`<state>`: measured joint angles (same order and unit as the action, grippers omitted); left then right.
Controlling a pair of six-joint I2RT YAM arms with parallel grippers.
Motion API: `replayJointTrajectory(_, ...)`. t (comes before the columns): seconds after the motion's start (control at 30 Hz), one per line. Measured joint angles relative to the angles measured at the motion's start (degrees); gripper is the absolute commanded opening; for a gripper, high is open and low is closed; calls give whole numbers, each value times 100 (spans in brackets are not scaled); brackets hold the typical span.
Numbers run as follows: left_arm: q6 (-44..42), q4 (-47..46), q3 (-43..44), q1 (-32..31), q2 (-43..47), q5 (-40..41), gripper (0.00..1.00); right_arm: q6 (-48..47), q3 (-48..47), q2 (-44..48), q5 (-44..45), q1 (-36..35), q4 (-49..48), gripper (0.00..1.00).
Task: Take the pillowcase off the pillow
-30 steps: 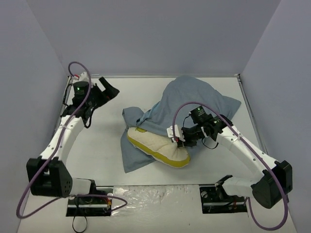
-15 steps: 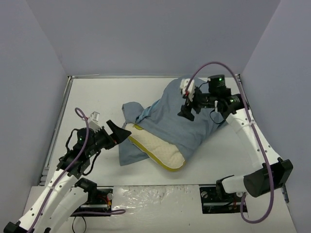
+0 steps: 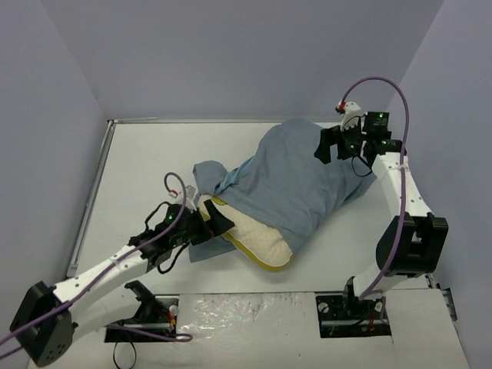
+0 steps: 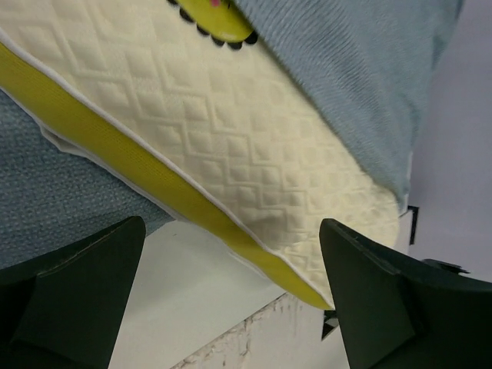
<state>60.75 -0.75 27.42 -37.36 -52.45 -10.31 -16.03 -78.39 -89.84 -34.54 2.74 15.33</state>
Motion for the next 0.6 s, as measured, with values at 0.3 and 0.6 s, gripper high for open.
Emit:
replayJointTrajectory(0.3,474,-404,0,-890,-723,1189,89,555,-236,-501,601,247,-332,100)
replayJointTrajectory(0.6,745,-1504,11,-942,-1969,1576,48,466,-844,-1720,739,367,-479,95)
